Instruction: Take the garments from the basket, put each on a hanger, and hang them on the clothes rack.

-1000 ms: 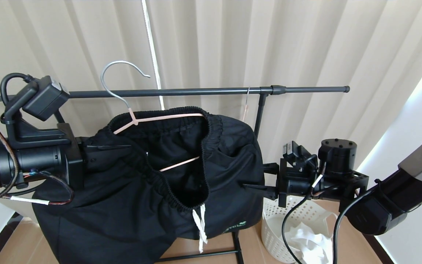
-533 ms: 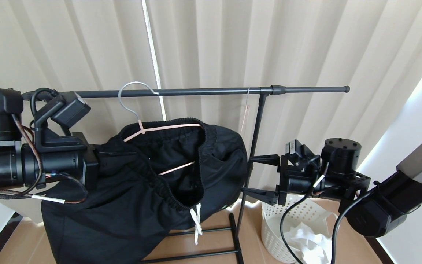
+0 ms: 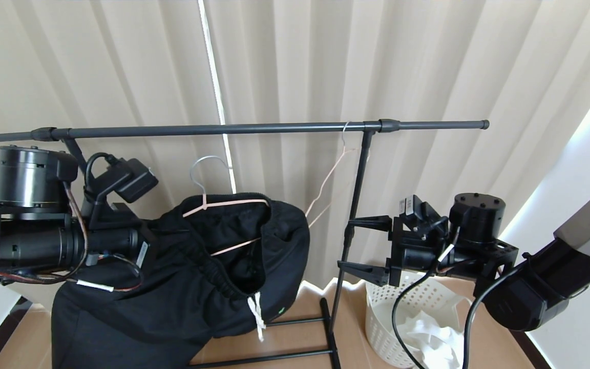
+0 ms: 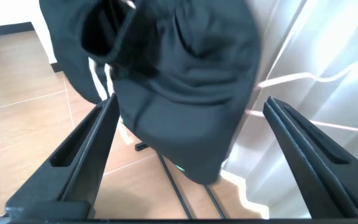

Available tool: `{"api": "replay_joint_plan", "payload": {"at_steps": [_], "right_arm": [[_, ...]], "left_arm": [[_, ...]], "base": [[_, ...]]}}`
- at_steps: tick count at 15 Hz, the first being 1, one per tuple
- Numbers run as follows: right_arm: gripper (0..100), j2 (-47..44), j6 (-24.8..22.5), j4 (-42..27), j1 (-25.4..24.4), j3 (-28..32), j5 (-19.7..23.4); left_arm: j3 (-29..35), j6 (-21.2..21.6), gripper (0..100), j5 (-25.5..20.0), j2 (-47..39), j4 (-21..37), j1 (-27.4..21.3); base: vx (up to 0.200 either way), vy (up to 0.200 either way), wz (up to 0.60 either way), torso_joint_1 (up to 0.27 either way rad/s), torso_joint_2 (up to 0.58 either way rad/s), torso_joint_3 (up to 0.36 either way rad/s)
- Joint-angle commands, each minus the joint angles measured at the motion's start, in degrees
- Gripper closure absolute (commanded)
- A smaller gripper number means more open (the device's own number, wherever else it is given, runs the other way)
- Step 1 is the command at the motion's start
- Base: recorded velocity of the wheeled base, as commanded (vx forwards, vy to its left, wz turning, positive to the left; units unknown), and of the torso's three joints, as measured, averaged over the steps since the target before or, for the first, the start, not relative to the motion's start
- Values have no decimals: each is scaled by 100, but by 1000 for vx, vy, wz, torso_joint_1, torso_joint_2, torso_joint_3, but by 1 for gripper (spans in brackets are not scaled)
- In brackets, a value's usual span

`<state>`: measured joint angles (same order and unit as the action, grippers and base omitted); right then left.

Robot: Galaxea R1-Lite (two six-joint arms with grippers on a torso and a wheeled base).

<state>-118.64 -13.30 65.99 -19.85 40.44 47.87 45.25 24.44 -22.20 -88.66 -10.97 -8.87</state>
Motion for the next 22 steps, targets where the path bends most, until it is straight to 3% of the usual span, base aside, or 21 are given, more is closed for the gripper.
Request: {"api": "replay_joint_plan", "payload": {"at_steps": [1, 6, 15, 18, 22], "right_arm": [[0, -10, -6, 2, -2, 8, 3], [0, -72, -6, 2, -2, 17, 3], [0, -80, -15, 2, -2, 26, -6], [0, -89, -15, 2, -2, 26, -6], [0, -98, -15, 2, -2, 26, -6]], "left_arm": [[-87, 122, 100, 207, -283, -10, -53], [-122, 149, 100, 1104, -802, -432, -132], [-113, 78, 100, 1552, -1136, -1030, -88], [-113, -159, 100, 1570, -1259, -1408, -97], [-78, -924, 100, 1640, -1628, -2251, -150]], "base": [[0, 0, 0, 0, 0, 0], [0, 0, 0, 0, 0, 0], [0, 0, 0, 0, 0, 0], [0, 0, 0, 0, 0, 0], [0, 0, 0, 0, 0, 0]]}}
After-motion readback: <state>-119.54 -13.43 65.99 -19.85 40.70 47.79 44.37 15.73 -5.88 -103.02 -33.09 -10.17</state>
